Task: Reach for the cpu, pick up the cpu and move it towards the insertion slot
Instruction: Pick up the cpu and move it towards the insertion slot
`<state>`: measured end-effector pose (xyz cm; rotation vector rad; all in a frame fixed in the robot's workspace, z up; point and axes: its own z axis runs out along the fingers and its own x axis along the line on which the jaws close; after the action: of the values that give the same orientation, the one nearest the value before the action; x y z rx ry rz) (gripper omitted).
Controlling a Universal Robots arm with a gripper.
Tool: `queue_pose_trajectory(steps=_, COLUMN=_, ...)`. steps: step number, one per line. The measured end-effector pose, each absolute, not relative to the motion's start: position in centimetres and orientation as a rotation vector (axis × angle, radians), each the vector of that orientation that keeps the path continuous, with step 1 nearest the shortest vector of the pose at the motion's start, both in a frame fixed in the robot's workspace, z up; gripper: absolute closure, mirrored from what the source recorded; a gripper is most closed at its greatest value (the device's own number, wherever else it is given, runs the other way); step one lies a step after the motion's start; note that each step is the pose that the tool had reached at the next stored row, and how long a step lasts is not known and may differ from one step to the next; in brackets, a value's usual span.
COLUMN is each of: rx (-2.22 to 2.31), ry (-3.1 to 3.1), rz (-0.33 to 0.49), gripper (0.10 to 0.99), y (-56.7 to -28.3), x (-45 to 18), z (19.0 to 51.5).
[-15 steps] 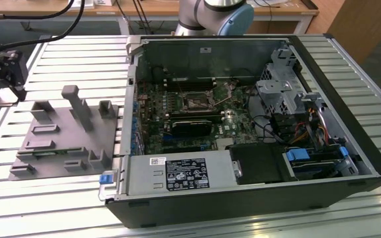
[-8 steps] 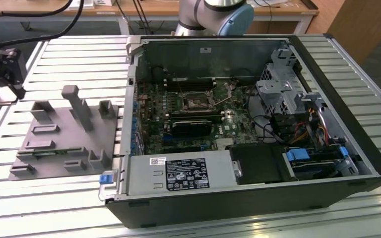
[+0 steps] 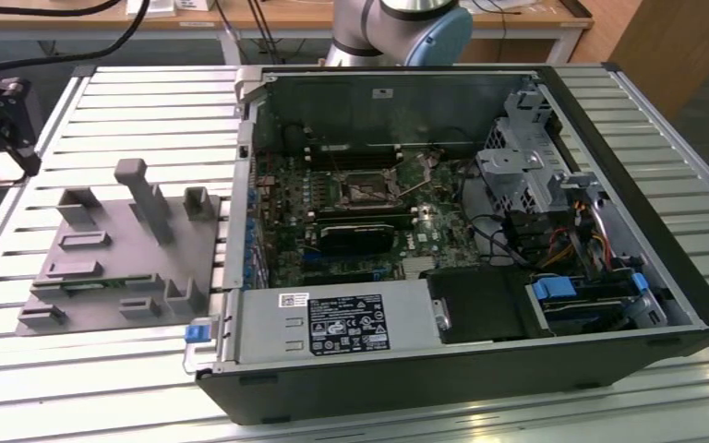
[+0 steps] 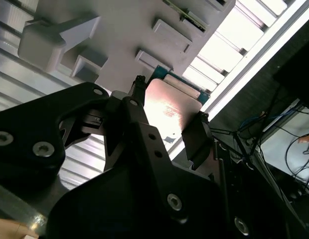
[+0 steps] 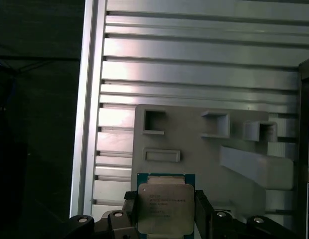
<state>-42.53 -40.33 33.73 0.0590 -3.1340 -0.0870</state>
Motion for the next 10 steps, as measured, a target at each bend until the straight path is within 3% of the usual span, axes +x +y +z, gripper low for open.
queue_pose_trajectory(steps=10, rx=0.059, ry=-3.134, rz=-0.087, gripper=0.545, y=-40.3, x=-42.5, z=36.2)
